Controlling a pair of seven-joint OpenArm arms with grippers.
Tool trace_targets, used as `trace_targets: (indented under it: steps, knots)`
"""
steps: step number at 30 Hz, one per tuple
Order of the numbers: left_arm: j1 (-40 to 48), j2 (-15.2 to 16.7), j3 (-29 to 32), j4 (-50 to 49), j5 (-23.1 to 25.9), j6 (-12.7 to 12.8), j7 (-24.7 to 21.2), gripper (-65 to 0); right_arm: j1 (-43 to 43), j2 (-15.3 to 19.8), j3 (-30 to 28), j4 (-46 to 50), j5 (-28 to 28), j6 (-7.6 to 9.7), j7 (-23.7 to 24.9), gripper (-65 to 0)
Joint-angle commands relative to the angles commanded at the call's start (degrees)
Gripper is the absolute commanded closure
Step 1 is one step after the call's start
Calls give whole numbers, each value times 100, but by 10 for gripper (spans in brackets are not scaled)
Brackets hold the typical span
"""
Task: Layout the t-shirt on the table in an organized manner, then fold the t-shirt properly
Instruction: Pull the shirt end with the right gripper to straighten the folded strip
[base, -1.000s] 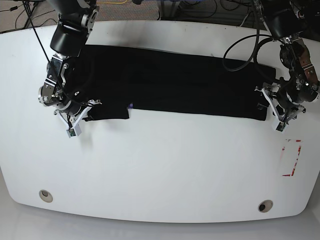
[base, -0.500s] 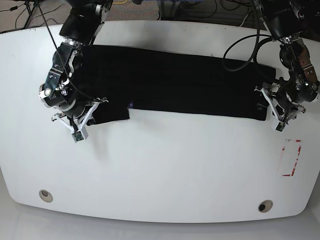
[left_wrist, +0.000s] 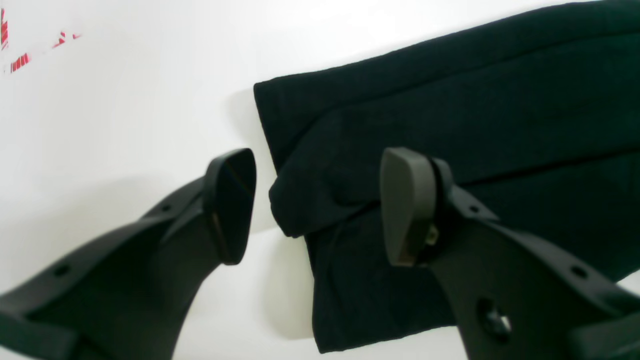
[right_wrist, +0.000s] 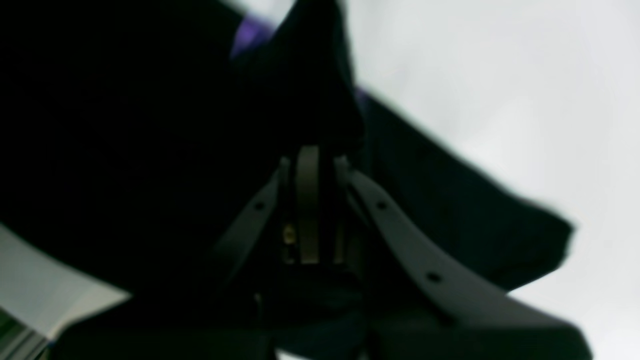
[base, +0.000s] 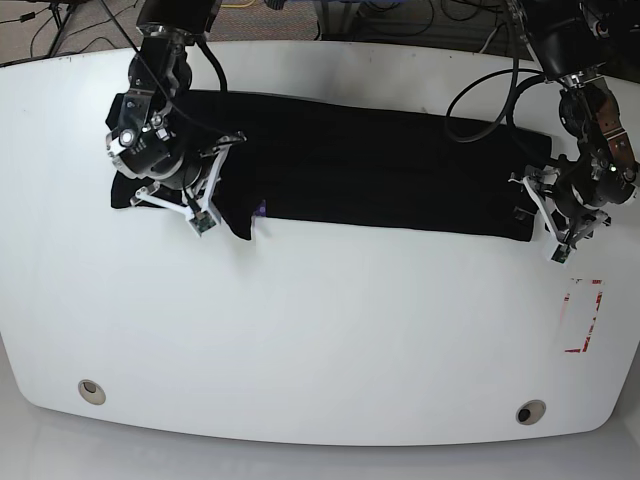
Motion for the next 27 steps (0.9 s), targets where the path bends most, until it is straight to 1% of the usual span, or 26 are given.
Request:
trace_targets:
  steps: [2, 4, 6, 7, 11, 12, 14, 16, 17, 19, 21, 23, 25, 27]
  knots:
    - [0, 0, 0, 0, 0, 0, 0, -372, -114, 35, -114, 0, 18, 0, 0, -14]
    - [0, 0, 0, 0, 0, 0, 0, -372, -220, 70, -193, 9, 149, 0, 0, -14]
    - [0, 0, 0, -9, 0, 0, 0, -372, -316, 185, -237, 26, 360, 0, -9, -14]
    - [0, 0, 9, -9, 0, 0, 0, -372, -404, 325, -246, 62, 615, 0, -9, -14]
    - [0, 0, 18, -9, 0, 0, 0, -372, -598, 563, -246, 88, 1284, 0, -9, -14]
    - [0, 0, 18, -9, 0, 0, 0, -372, -668, 668, -246, 88, 1565, 0, -18, -16]
    - [0, 0, 18, -9, 0, 0, 0, -372, -738, 862, -246, 97, 1890, 0, -18, -27]
    - [0, 0, 18, -9, 0, 0, 0, -372, -809, 1055, -246, 97, 2321, 0, -18, -81]
    - [0, 0, 18, -9, 0, 0, 0, -372, -870, 1169, -237, 97, 2585, 0, -18, -130]
    - [0, 0, 18, -9, 0, 0, 0, -372, -949, 1336, -220, 97, 2954, 0, -18, -206]
    - [0, 0, 18, -9, 0, 0, 0, -372, -1020, 1530, -185, 97, 3429, 0, -9, -306]
    - [0, 0, 26, -9, 0, 0, 0, -372, -1055, 1679, -35, 88, 3851, 0, -9, -374]
    - [0, 0, 26, -9, 0, 0, 0, -372, -1064, 1767, 185, 70, 4325, 0, -9, -409]
    - [0, 0, 26, -9, -9, 0, 0, -372, -1055, 1793, 404, 53, 4642, 0, -9, -403]
